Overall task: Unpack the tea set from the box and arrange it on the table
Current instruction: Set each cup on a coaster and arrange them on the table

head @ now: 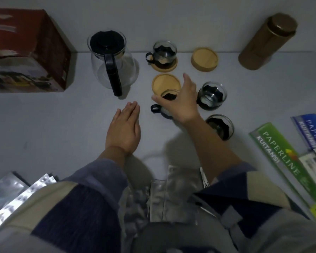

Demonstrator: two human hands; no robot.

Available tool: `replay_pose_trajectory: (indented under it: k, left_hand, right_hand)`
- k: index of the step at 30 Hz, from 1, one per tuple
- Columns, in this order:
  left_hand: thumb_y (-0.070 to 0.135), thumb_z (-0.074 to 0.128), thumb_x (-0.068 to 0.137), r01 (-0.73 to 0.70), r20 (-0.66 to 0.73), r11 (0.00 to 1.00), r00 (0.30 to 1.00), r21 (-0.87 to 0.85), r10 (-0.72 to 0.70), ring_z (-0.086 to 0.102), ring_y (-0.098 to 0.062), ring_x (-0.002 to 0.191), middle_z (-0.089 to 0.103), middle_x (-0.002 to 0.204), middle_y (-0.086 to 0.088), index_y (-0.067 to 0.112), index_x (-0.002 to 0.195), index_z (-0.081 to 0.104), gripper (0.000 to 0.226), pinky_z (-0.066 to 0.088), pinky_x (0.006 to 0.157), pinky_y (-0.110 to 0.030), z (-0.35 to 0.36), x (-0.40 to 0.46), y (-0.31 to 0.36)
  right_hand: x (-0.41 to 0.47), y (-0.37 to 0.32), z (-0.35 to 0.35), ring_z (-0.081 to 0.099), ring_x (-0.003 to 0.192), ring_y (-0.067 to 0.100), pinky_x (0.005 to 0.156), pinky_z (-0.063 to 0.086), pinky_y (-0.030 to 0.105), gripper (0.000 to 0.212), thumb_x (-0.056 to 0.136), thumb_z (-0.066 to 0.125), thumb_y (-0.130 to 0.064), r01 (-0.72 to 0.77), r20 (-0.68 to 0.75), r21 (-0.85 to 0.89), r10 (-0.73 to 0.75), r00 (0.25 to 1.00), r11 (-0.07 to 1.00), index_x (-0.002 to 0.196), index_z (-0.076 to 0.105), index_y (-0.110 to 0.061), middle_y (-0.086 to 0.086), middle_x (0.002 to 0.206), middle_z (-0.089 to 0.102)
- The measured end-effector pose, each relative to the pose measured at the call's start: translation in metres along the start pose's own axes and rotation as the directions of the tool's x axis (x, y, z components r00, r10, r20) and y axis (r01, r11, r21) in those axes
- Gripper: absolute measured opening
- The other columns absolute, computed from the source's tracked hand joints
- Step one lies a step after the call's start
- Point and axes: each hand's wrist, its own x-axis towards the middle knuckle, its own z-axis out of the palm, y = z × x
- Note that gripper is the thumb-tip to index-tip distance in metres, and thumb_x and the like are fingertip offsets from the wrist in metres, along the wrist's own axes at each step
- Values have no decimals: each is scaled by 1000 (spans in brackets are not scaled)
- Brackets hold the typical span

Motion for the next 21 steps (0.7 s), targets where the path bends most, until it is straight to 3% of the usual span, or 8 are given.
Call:
replay_pose_trajectory:
  k: [5, 9, 15, 21]
  left_hand:
    - [21, 32, 98, -2, -12, 1000, 1000, -6, 2, 27, -19, 145, 34, 154, -4, 11, 146, 36, 50, 13, 121, -35, 0, -2, 4]
    - [22, 30, 96, 4, -23, 1000, 1000, -14, -4, 29, -19, 144, 36, 153, -5, 10, 145, 39, 51, 14, 121, -35, 0, 3, 6]
    - [21, 31, 95, -6, -29, 1000, 1000, -12, 5, 30, -20, 143, 38, 152, -6, 9, 144, 39, 52, 16, 120, -36, 1, 4, 7]
    - [22, 32, 94, -8, -32, 1000, 999, -13, 7, 31, -21, 143, 38, 152, -7, 8, 144, 40, 52, 16, 120, -36, 1, 13, 5]
  right_hand:
    - [-16, 29, 22, 21, 144, 27, 119, 18, 41, 115, 65, 82, -46, -33, -87, -2, 33, 996, 999, 151, 13, -12, 9, 154, 23]
    - [-15, 38, 30, 20, 141, 29, 119, 14, 38, 105, 72, 79, -33, -60, -133, 16, 61, 989, 998, 150, 13, -11, 12, 152, 25]
    - [-11, 43, 33, 28, 136, 26, 117, 23, 37, 92, 71, 79, -31, -72, -191, 24, 75, 979, 997, 143, 26, -11, 8, 145, 35]
    - [9, 27, 25, 32, 135, 25, 115, 26, 36, 92, 71, 80, -32, -11, -209, 79, 28, 978, 997, 143, 28, -8, 8, 143, 39]
